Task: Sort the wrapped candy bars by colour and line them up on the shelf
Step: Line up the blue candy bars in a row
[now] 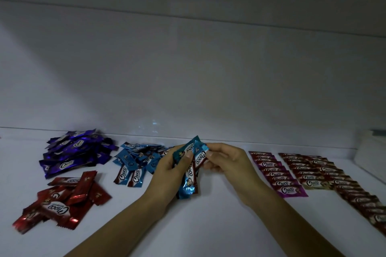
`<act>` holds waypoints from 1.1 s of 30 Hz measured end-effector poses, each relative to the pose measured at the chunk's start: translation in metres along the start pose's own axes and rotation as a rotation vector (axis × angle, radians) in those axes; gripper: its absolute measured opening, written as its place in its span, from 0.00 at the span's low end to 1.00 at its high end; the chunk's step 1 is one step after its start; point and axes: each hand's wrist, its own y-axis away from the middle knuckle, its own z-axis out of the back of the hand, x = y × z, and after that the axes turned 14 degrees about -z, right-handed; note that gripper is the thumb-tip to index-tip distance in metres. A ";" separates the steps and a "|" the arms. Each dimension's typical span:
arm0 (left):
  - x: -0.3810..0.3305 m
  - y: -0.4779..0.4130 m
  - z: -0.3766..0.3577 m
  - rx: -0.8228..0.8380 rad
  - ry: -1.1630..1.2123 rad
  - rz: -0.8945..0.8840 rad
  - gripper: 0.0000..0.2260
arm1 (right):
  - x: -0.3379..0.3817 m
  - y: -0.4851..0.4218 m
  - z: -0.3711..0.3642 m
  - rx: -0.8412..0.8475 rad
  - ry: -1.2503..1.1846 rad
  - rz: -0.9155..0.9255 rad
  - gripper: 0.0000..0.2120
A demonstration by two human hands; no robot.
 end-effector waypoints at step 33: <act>0.005 -0.003 0.001 -0.047 -0.003 0.035 0.06 | -0.016 -0.019 0.046 -0.562 1.313 0.118 0.10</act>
